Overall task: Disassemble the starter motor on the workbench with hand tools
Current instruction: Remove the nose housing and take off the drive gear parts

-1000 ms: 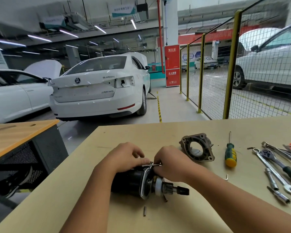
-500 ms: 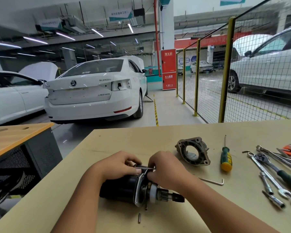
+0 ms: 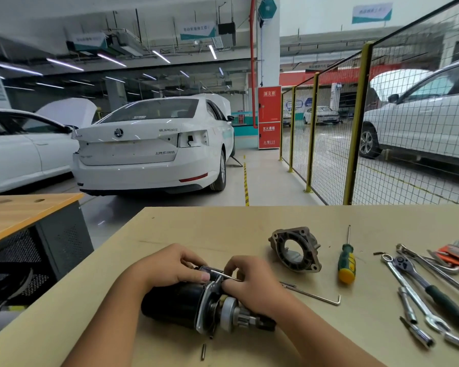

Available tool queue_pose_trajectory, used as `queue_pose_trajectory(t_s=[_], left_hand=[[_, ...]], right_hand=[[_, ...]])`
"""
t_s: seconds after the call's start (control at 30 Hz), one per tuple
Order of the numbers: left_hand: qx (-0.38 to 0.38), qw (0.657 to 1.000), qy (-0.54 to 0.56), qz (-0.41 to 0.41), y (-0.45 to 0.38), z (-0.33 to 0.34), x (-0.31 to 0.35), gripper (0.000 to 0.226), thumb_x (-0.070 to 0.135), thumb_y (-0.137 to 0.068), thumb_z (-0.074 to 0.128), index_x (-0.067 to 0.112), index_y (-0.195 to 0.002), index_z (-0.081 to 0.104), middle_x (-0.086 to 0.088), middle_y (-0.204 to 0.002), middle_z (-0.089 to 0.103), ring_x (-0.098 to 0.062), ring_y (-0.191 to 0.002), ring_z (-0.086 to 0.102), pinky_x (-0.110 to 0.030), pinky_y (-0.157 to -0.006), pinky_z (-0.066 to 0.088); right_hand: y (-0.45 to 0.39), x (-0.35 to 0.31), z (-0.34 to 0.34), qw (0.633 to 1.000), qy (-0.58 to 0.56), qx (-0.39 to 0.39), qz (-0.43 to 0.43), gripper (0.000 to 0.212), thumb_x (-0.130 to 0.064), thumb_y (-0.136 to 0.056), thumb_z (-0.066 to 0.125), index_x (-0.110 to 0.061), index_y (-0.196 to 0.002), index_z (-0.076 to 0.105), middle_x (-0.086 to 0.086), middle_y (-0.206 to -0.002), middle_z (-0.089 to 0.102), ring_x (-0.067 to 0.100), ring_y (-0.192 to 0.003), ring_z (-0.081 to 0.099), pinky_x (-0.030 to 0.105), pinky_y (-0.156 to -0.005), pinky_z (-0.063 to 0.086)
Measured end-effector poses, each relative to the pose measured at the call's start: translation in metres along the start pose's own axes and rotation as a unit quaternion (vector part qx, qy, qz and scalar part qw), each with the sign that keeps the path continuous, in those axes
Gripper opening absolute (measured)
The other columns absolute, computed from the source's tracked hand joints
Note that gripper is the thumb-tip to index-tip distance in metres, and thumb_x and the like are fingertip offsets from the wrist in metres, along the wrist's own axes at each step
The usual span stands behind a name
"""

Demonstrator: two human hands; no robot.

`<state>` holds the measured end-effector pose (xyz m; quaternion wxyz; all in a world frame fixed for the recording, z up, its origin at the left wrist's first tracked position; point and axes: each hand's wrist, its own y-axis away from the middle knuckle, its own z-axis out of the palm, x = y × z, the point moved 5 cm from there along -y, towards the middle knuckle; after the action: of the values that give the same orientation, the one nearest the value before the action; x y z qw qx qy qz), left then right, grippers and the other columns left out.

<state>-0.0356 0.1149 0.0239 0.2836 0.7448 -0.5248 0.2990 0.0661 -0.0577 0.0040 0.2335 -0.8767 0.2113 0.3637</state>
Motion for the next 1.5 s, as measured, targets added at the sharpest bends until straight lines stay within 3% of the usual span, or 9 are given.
queue_pose_trajectory(t_s=[0.3, 0.43, 0.53, 0.63, 0.77, 1.07, 1.2, 1.33, 1.5], left_hand=[[0.008, 1.000, 0.012, -0.015, 0.002, 0.001, 0.000, 0.017, 0.032, -0.088, 0.084, 0.030, -0.104, 0.082, -0.002, -0.102, 0.080, -0.023, -0.102, 0.074, -0.032, -0.093, 0.058], [0.004, 1.000, 0.000, -0.012, 0.002, 0.000, 0.000, 0.019, 0.034, -0.089, 0.082, 0.029, -0.107, 0.081, -0.001, -0.103, 0.079, -0.019, -0.101, 0.074, -0.029, -0.092, 0.057], [0.007, 1.000, 0.002, -0.009, 0.002, 0.000, 0.001, 0.017, 0.032, -0.089, 0.082, 0.028, -0.106, 0.082, 0.001, -0.102, 0.080, -0.014, -0.097, 0.074, -0.022, -0.086, 0.055], [0.015, 1.000, 0.003, -0.007, 0.003, 0.000, 0.001, 0.012, 0.029, -0.091, 0.081, 0.029, -0.103, 0.082, -0.001, -0.099, 0.080, -0.011, -0.090, 0.074, -0.020, -0.082, 0.055], [0.018, 1.000, -0.007, -0.019, 0.002, -0.001, 0.001, 0.012, 0.031, -0.092, 0.079, 0.027, -0.103, 0.081, -0.004, -0.098, 0.079, -0.015, -0.088, 0.074, -0.025, -0.083, 0.057], [-0.001, 1.000, -0.007, -0.023, 0.007, 0.004, 0.005, 0.021, 0.036, -0.094, 0.076, 0.031, -0.114, 0.076, -0.005, -0.107, 0.077, -0.017, -0.097, 0.074, -0.027, -0.090, 0.057], [0.007, 0.999, -0.052, -0.006, 0.008, 0.003, 0.011, 0.026, 0.033, -0.092, 0.078, 0.036, -0.118, 0.076, 0.004, -0.112, 0.074, 0.004, -0.089, 0.068, -0.010, -0.081, 0.049], [0.006, 0.997, -0.080, 0.001, 0.009, 0.004, 0.016, 0.027, 0.034, -0.092, 0.078, 0.039, -0.119, 0.076, 0.016, -0.110, 0.075, 0.007, -0.095, 0.067, -0.011, -0.083, 0.047], [0.048, 0.990, -0.129, 0.016, 0.008, 0.002, 0.025, 0.032, 0.039, -0.087, 0.081, 0.048, -0.117, 0.074, 0.025, -0.114, 0.071, 0.002, -0.103, 0.066, -0.014, -0.084, 0.050]], right_hand=[[0.002, 0.004, 0.000, 0.999, 0.003, -0.006, -0.034, 0.013, -0.035, -0.084, 0.065, -0.022, -0.087, 0.065, -0.006, -0.063, 0.054, 0.003, -0.056, 0.044, 0.022, -0.052, 0.034], [0.004, 0.005, -0.001, 0.999, -0.035, -0.005, -0.021, 0.016, -0.034, -0.086, 0.060, -0.024, -0.074, 0.059, -0.009, -0.062, 0.054, 0.001, -0.057, 0.045, 0.026, -0.055, 0.036], [0.004, 0.008, -0.006, 0.998, -0.035, 0.047, 0.016, 0.023, -0.028, -0.089, 0.056, -0.020, -0.067, 0.054, -0.007, -0.058, 0.050, 0.005, -0.055, 0.042, 0.032, -0.056, 0.034], [0.005, 0.014, -0.019, 0.993, 0.041, 0.103, 0.043, 0.026, -0.032, -0.086, 0.054, -0.015, -0.067, 0.050, -0.002, -0.060, 0.051, 0.014, -0.055, 0.044, 0.033, -0.053, 0.034], [0.007, 0.017, -0.033, 0.974, 0.190, 0.102, 0.062, 0.020, -0.037, -0.083, 0.054, -0.019, -0.077, 0.059, -0.003, -0.071, 0.058, 0.019, -0.064, 0.058, 0.030, -0.052, 0.044], [0.008, 0.029, -0.026, 0.964, 0.240, 0.040, 0.106, 0.011, -0.032, -0.079, 0.058, -0.021, -0.076, 0.058, -0.002, -0.078, 0.061, 0.022, -0.073, 0.061, 0.031, -0.063, 0.052], [0.007, 0.032, -0.024, 0.960, 0.255, 0.045, 0.105, 0.013, -0.033, -0.078, 0.056, -0.021, -0.075, 0.057, -0.002, -0.077, 0.060, 0.022, -0.071, 0.061, 0.034, -0.065, 0.055], [0.006, 0.033, -0.022, 0.964, 0.237, 0.070, 0.096, 0.018, -0.040, -0.081, 0.054, -0.024, -0.084, 0.061, -0.005, -0.077, 0.061, 0.019, -0.071, 0.061, 0.033, -0.065, 0.056], [0.006, 0.019, -0.018, 0.991, 0.070, 0.095, 0.059, 0.039, -0.064, -0.077, 0.053, -0.027, -0.077, 0.065, -0.003, -0.060, 0.060, 0.009, -0.052, 0.054, 0.030, -0.051, 0.043]])
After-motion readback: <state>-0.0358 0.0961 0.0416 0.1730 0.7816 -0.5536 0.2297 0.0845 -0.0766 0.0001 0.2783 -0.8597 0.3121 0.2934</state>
